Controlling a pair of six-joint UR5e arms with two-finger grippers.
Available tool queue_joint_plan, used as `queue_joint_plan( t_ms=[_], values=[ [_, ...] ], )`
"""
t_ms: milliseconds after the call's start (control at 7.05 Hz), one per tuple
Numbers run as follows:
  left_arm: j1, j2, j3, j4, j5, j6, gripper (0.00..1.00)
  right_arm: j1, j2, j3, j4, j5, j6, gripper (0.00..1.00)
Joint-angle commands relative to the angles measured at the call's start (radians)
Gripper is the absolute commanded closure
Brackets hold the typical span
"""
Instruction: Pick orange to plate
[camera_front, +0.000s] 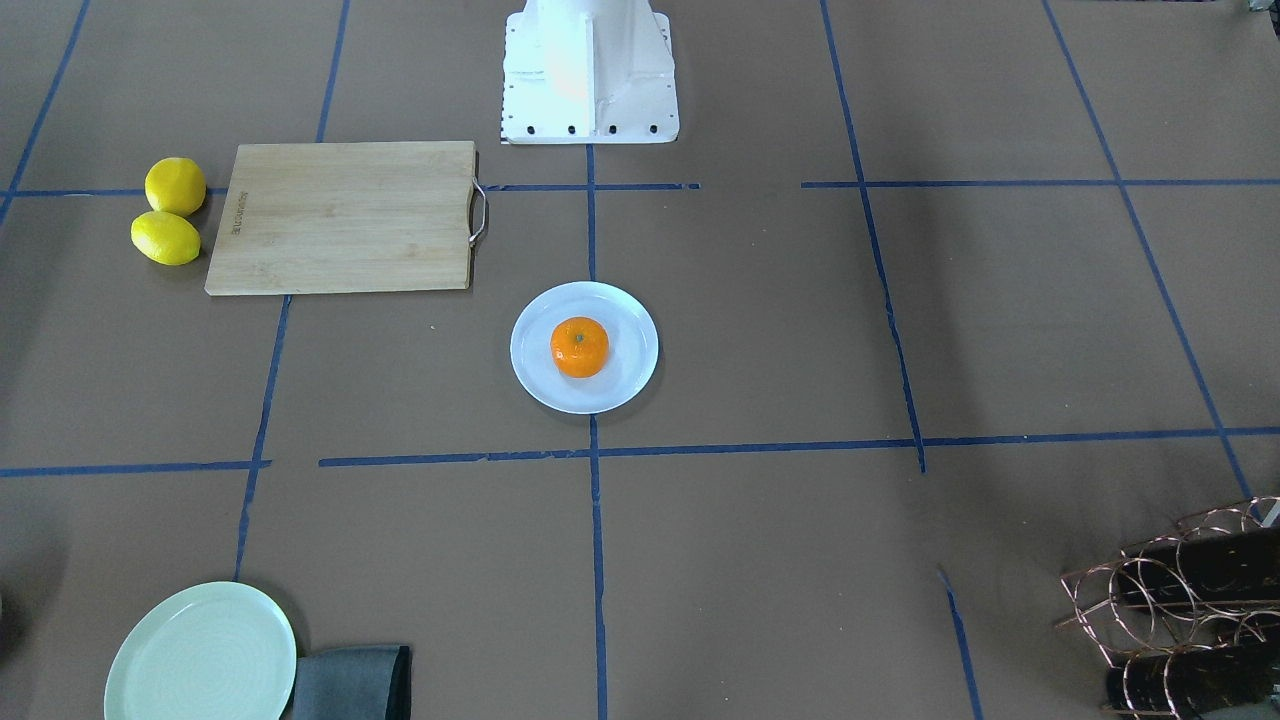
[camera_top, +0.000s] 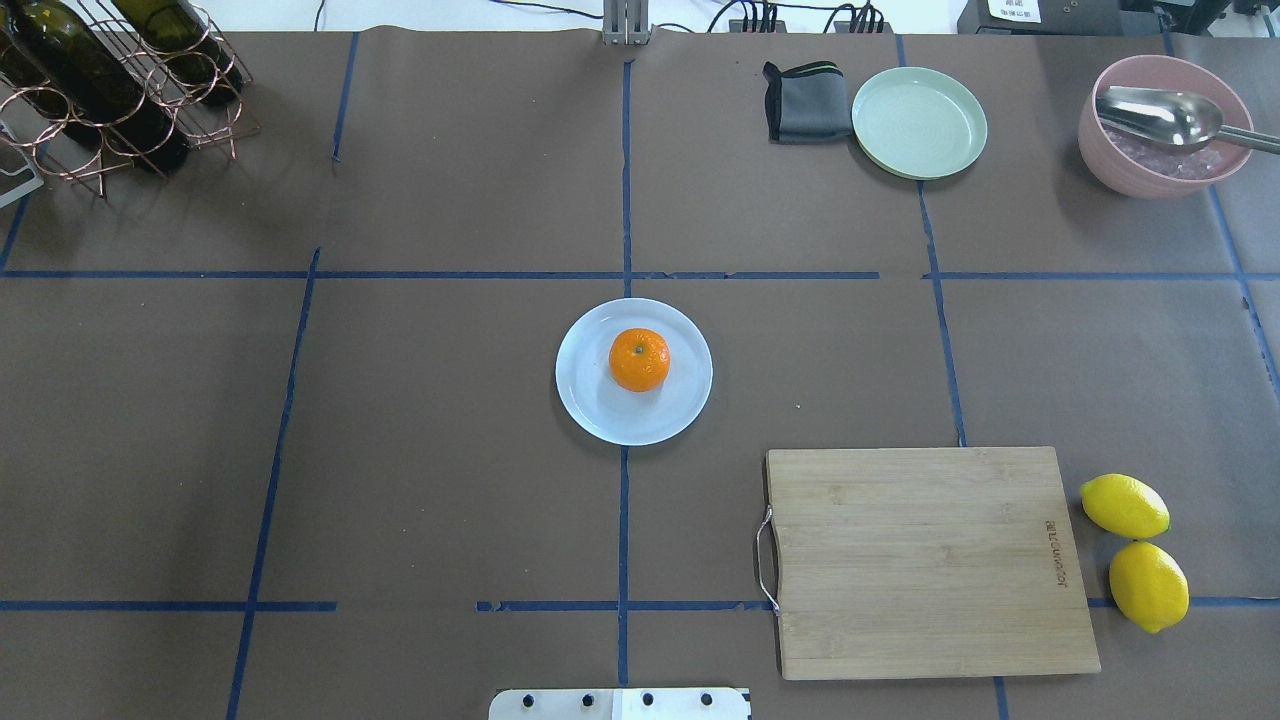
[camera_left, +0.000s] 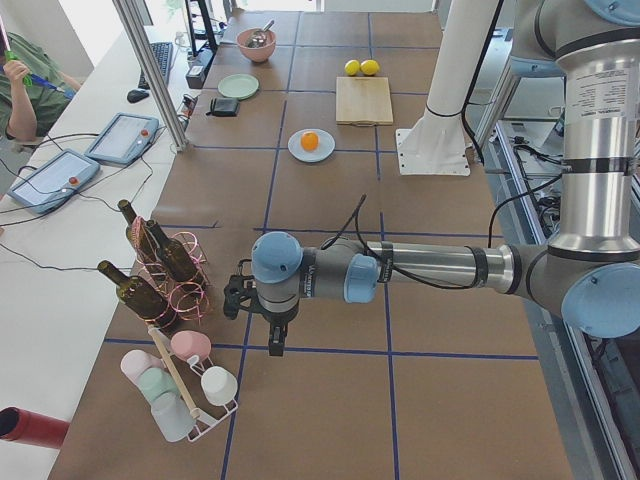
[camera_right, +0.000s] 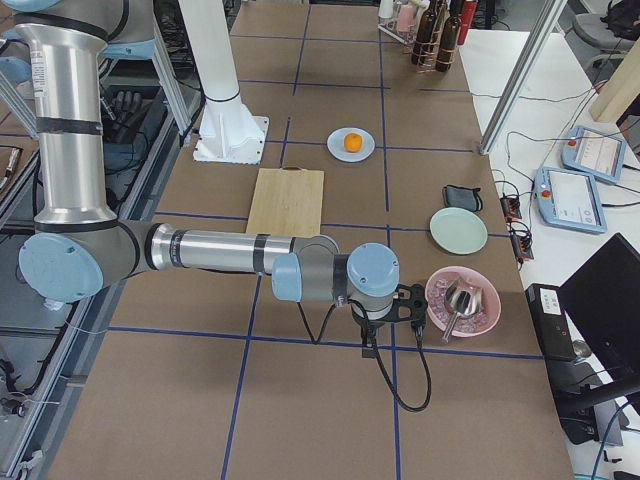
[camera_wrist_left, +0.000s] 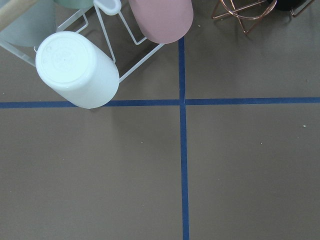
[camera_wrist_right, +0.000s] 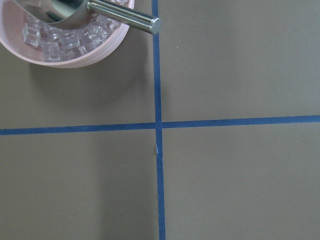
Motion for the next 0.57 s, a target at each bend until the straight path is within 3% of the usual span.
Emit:
queue_joint_plan(
  t_ms=[0,426],
  values=[
    [0.0,0.005,0.033,0.002,-0.001,0.0,0.0,-0.002,0.0,-0.004,0.0,-0.005,0.004,0.0],
    [0.0,0.006,0.041,0.011,0.001,0.007,0.0,-0.002,0.001,-0.005,0.0,-0.005,0.006,0.0]
  ],
)
